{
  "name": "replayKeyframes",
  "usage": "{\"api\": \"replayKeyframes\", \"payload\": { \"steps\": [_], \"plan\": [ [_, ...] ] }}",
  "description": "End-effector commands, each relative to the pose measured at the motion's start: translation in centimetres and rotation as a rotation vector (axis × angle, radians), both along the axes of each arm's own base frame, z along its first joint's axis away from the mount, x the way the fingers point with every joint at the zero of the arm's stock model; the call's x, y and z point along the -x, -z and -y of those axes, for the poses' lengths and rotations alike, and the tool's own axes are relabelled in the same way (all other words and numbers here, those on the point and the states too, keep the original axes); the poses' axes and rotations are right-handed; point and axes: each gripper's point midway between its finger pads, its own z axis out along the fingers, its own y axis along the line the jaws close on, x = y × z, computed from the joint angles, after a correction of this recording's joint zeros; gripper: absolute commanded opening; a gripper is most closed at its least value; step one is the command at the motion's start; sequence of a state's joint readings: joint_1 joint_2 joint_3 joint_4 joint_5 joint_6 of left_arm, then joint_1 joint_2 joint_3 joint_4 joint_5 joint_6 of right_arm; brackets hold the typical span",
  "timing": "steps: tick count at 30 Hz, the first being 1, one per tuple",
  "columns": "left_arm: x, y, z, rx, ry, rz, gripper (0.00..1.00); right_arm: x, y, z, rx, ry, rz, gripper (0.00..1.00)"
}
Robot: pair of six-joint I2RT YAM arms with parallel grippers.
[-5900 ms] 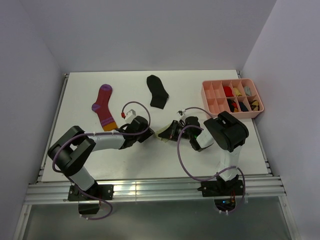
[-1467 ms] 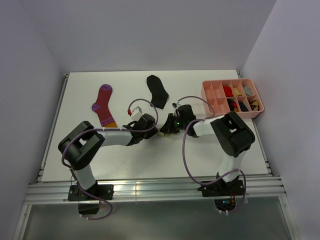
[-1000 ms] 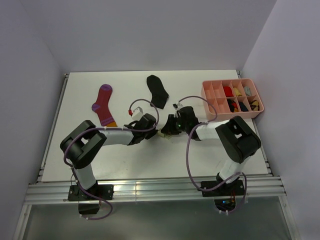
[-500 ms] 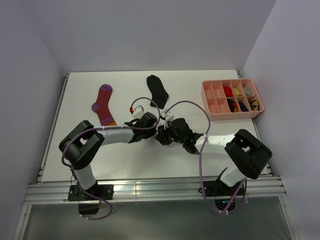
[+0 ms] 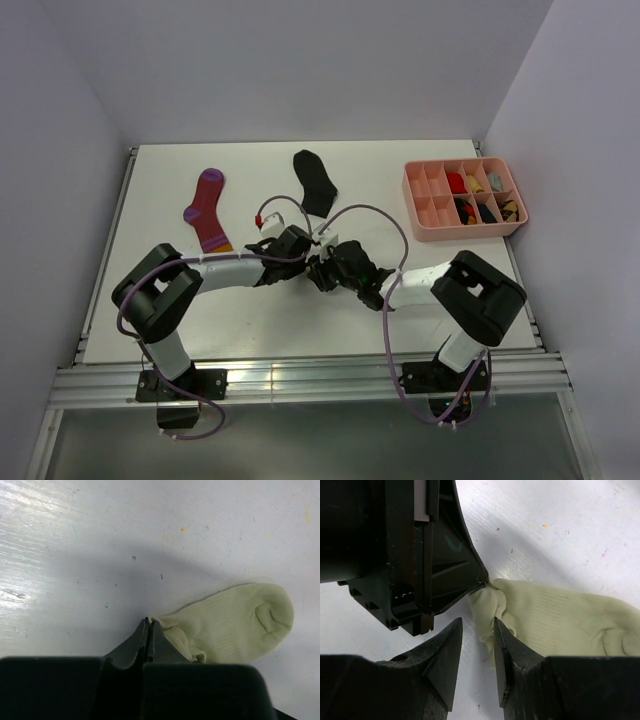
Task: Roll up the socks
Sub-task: Roll the sock at the center of the board.
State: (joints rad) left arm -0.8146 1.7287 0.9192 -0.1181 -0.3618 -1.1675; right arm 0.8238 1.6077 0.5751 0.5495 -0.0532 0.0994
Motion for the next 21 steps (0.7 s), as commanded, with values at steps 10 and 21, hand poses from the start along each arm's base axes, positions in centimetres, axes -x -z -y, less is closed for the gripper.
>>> {"api": "replayKeyframes", "payload": {
  "steps": [10,21],
  "plan": [
    [0.0,-1.9,0.5,0.042,0.012,0.042,0.00,-0.7,0.1,-2.7,0.055,-0.060,0.077,0.39],
    [0.0,-2.3,-0.1,0.086,-0.051,0.060,0.00,0.2,2.5,-3.4,0.102,-0.081,-0.017,0.29]
  ]
}}
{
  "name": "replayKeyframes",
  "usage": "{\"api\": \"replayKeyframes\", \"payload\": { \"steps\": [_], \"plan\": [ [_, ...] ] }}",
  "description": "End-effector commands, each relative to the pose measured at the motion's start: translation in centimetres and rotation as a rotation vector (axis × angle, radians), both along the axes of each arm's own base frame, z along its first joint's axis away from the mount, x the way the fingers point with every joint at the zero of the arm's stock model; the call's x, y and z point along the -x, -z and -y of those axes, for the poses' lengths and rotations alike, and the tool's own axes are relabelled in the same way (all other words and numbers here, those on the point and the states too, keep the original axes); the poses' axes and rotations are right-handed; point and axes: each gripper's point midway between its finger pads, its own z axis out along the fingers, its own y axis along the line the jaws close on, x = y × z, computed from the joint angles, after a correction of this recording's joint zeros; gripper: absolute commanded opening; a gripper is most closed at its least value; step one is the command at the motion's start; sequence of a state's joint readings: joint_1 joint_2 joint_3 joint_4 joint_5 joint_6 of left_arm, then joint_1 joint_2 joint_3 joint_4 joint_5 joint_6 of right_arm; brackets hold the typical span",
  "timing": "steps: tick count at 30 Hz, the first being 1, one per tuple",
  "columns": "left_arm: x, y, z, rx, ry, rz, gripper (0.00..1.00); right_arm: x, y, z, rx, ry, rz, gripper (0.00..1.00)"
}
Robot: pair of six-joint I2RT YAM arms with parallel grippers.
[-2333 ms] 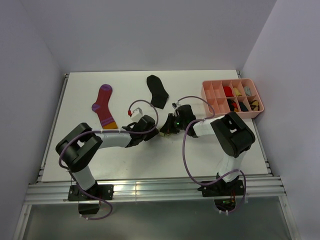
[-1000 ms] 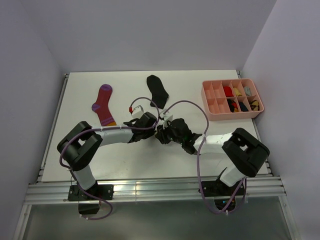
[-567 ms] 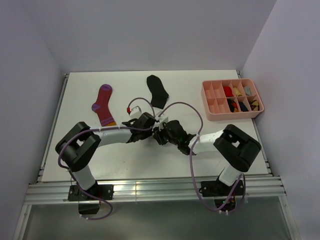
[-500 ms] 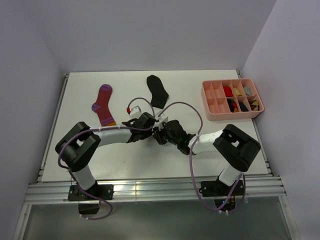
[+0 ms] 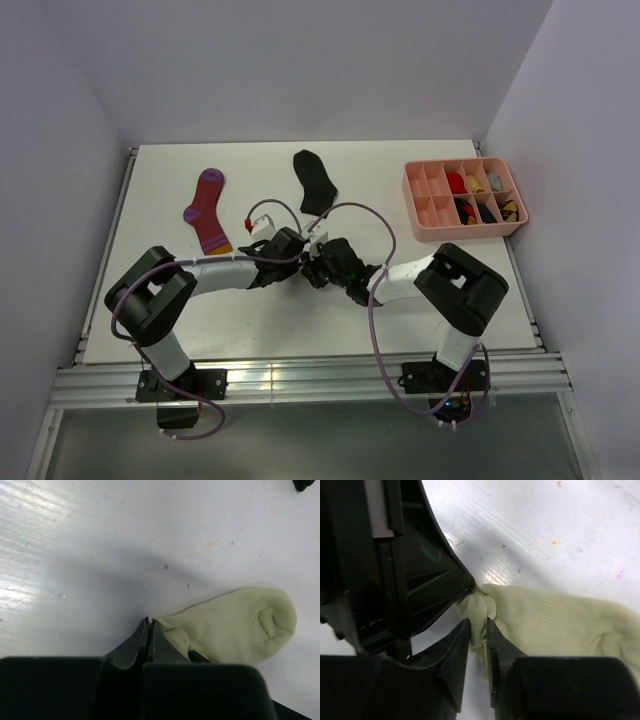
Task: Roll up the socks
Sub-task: Roll the sock at the center of the board.
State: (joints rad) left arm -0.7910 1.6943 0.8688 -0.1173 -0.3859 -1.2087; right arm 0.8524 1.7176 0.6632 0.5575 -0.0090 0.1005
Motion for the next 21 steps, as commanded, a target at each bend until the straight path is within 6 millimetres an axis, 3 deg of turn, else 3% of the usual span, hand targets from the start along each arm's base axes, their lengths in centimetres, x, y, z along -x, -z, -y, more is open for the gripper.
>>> {"api": "replayKeyframes", "payload": {
  "steps": [1,5,6,12,13,19,21],
  "plan": [
    [-0.1,-2.7,1.7,0.084,0.008,0.071,0.00,1.4,1.7,-1.4,0.076,-0.084,-0.038,0.26],
    [0.0,-2.7,0.8,0.081,-0.030,0.075,0.00,1.0,2.2,-1.0,0.077,-0.035,-0.077,0.02],
    [0.1,-2.6,0.6,0.083,-0.039,0.075,0.00,0.9,2.1,-0.9,0.062,-0.018,-0.095,0.01],
    [-0.1,-3.6,0.1,0.105,-0.067,0.114,0.01,0.2,1.5,0.2,-0.094,0.053,-0.254,0.00],
    [-0.1,-3.7,0.1,0.106,-0.068,0.119,0.01,-0.6,1.4,1.0,-0.124,0.080,-0.279,0.00],
    [-0.2,-4.0,0.1,0.130,-0.074,0.136,0.16,-1.1,1.9,2.4,-0.285,0.134,-0.470,0.00],
    [0.0,-3.8,-0.1,0.130,-0.078,0.134,0.28,-1.0,1.9,2.3,-0.339,0.133,-0.541,0.00]
  ]
}}
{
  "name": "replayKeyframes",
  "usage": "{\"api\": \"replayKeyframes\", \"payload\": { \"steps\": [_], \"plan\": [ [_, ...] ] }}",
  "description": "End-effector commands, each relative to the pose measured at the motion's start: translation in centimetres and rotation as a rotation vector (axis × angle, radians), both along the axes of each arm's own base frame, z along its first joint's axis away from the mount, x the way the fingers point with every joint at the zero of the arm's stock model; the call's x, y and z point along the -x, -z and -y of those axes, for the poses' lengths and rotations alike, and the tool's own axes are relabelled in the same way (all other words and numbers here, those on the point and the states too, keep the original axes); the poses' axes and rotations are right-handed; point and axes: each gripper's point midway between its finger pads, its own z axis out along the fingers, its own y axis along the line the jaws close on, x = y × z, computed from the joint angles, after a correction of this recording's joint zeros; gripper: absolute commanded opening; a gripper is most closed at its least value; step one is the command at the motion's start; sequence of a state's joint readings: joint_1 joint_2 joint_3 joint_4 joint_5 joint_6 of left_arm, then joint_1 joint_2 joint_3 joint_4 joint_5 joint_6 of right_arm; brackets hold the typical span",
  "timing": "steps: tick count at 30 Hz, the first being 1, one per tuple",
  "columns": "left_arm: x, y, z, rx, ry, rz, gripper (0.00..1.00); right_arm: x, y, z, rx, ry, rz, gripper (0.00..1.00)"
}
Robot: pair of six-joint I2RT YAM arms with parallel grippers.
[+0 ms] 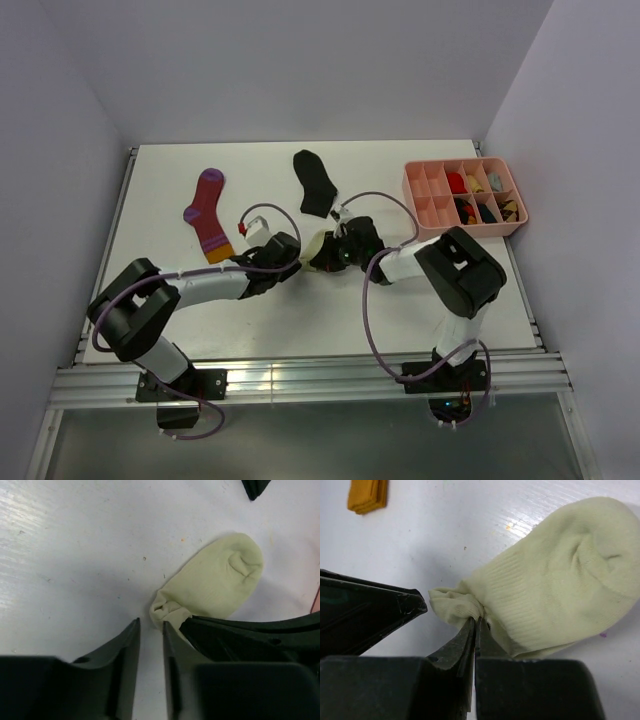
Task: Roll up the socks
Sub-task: Roll the sock at the center of the board.
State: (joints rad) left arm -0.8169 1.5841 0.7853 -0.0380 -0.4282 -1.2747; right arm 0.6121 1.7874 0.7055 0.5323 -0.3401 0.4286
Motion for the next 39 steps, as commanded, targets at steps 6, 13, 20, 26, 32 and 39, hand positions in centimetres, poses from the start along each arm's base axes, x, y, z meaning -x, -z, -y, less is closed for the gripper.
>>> {"api": "replayKeyframes", "payload": {
  "steps": [6,13,20,26,32,39],
  "plan": [
    [-0.8,-1.7,0.3,0.054,-0.022,0.071,0.44,0.4,2.7,1.5,-0.179,0.074,-0.338,0.00],
    [-1.4,-1.4,0.9,0.081,-0.024,0.088,0.58,0.6,4.3,2.6,-0.174,0.108,-0.429,0.00],
    [-2.0,-0.7,1.8,0.066,-0.014,0.075,0.50,0.5,4.8,2.9,-0.178,0.133,-0.471,0.00],
    [-1.9,0.2,1.9,0.078,-0.028,0.055,0.48,0.5,5.6,3.7,-0.149,0.176,-0.491,0.00],
    [-2.2,0.5,2.2,0.084,-0.028,0.058,0.49,0.7,6.3,4.1,-0.125,0.195,-0.513,0.00],
    [-2.3,1.7,2.8,0.076,-0.013,0.035,0.41,0.7,6.6,4.2,-0.118,0.201,-0.521,0.00]
  ]
}}
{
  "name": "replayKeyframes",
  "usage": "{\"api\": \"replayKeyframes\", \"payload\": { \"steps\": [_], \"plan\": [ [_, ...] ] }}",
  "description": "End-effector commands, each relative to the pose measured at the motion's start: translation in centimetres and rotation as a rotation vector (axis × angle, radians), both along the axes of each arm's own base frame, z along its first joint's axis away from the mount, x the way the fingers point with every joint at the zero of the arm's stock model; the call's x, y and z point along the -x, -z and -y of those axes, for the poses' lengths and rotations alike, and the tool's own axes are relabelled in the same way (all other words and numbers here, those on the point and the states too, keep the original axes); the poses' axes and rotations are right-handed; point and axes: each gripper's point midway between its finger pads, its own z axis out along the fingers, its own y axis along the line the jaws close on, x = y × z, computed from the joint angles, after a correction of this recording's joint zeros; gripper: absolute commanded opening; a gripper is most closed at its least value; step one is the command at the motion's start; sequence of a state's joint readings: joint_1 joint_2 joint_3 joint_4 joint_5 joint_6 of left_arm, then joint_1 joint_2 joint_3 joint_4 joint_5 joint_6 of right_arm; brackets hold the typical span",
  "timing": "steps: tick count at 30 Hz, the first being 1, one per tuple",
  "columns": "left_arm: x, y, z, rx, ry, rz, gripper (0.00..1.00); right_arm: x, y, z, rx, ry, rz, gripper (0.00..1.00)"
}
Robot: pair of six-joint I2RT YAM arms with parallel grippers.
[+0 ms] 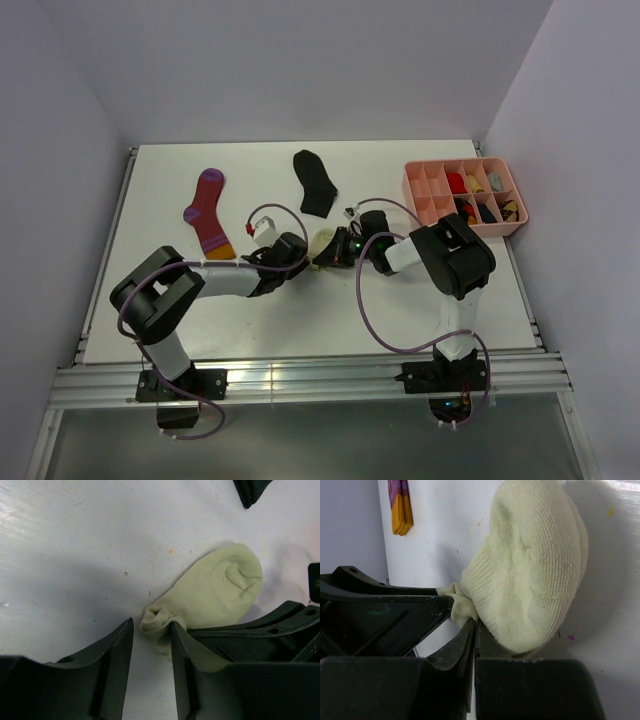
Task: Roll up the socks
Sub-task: Roll the sock at the center of the board.
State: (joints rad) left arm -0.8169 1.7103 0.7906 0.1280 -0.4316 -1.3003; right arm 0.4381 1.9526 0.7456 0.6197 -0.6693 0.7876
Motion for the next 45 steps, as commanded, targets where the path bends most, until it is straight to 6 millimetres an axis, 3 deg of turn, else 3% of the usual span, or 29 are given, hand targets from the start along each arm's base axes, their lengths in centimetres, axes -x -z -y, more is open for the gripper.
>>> {"api": "replayKeyframes", "payload": {
  "steps": [1,3,6,8,15,20,27,32,39,45],
  "plan": [
    [-0.5,0.0,1.1,0.028,0.011,0.003,0.36,1.6,5.8,3.0,0.182,0.068,-0.143,0.00],
    [-0.6,0.4,1.2,0.020,0.014,-0.006,0.29,1.5,5.7,3.0,0.185,0.066,-0.139,0.00],
    [-0.7,0.8,1.4,0.002,0.027,-0.015,0.06,1.3,5.3,3.1,0.192,0.062,-0.108,0.00],
    [-0.6,1.0,1.3,-0.010,0.032,-0.024,0.00,1.0,4.6,3.0,0.189,0.051,-0.062,0.00],
    [-0.8,0.5,1.1,-0.087,0.055,-0.036,0.00,0.3,0.5,3.5,0.221,0.037,0.171,0.25],
    [-0.8,-0.1,1.0,-0.134,0.084,-0.045,0.00,-0.3,-2.0,3.9,0.305,0.033,0.378,0.28],
    [-0.9,-1.4,1.3,-0.144,0.116,-0.033,0.00,0.1,-4.7,1.8,0.393,-0.074,0.661,0.33],
    [-0.8,-1.5,1.5,-0.146,0.131,-0.043,0.00,1.0,-4.8,-0.6,0.373,-0.157,0.735,0.42],
    [-0.7,-1.8,1.7,-0.137,0.139,-0.044,0.00,1.8,-4.9,-2.2,0.335,-0.223,0.799,0.43],
    [-0.7,-1.9,1.8,-0.127,0.140,-0.044,0.00,1.8,-3.1,-2.8,0.351,-0.270,0.764,0.44]
  ]
}}
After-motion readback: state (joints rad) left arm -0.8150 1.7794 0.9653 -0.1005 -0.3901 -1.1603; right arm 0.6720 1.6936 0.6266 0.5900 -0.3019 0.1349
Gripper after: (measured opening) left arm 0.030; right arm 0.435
